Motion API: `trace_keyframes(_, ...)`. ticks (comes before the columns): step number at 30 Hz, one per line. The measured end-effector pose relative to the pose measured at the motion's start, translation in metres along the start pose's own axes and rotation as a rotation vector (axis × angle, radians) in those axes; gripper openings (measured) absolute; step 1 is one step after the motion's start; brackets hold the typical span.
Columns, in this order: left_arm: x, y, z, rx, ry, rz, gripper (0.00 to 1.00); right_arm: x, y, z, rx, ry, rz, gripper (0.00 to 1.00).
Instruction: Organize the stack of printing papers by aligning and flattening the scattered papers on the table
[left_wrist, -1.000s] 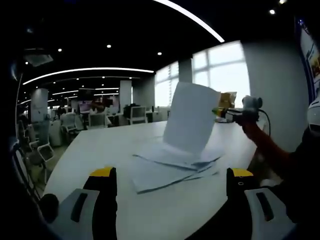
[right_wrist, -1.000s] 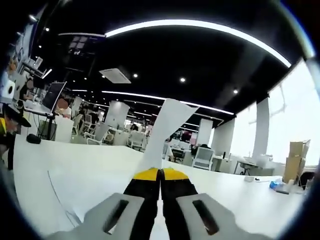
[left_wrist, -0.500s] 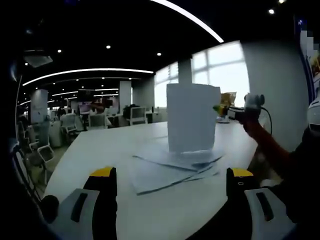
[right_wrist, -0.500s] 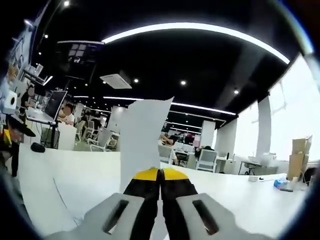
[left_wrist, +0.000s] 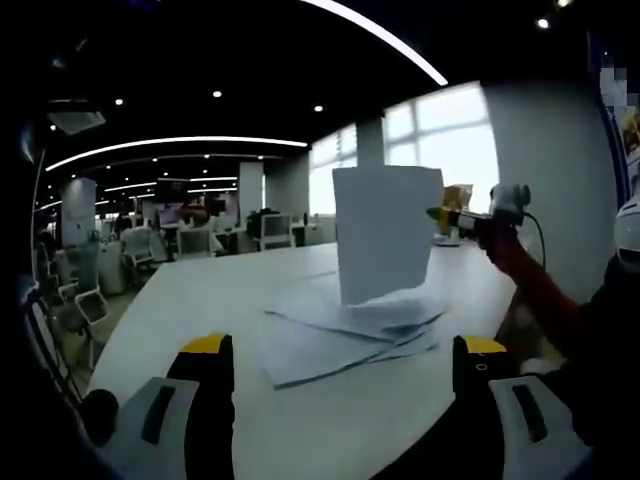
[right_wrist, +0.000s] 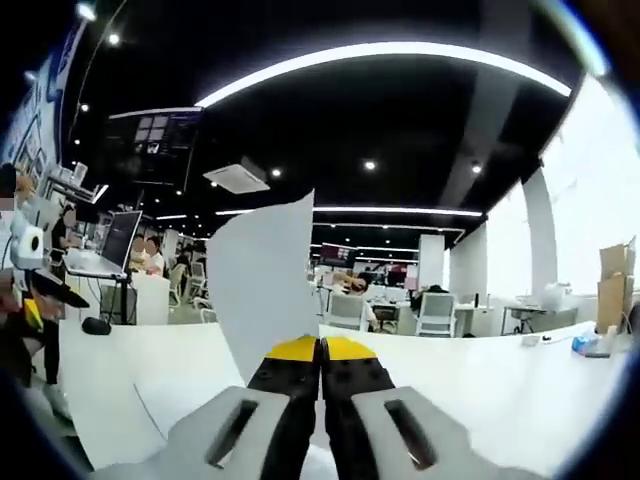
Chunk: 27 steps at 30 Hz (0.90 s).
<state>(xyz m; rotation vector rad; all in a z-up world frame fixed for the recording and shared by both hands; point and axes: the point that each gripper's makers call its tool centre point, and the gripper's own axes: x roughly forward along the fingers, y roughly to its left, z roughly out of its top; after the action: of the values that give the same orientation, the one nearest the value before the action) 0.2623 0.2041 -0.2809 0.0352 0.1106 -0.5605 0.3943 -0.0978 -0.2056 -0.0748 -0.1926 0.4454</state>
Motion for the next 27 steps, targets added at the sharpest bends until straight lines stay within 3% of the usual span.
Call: trace_keyframes(27, 0.0, 0.002, 0.001, 0.0, -0.005, 0.0, 0.93, -0.015, 0.022, 0.037, 0.059, -0.068, 0.075, 0.0)
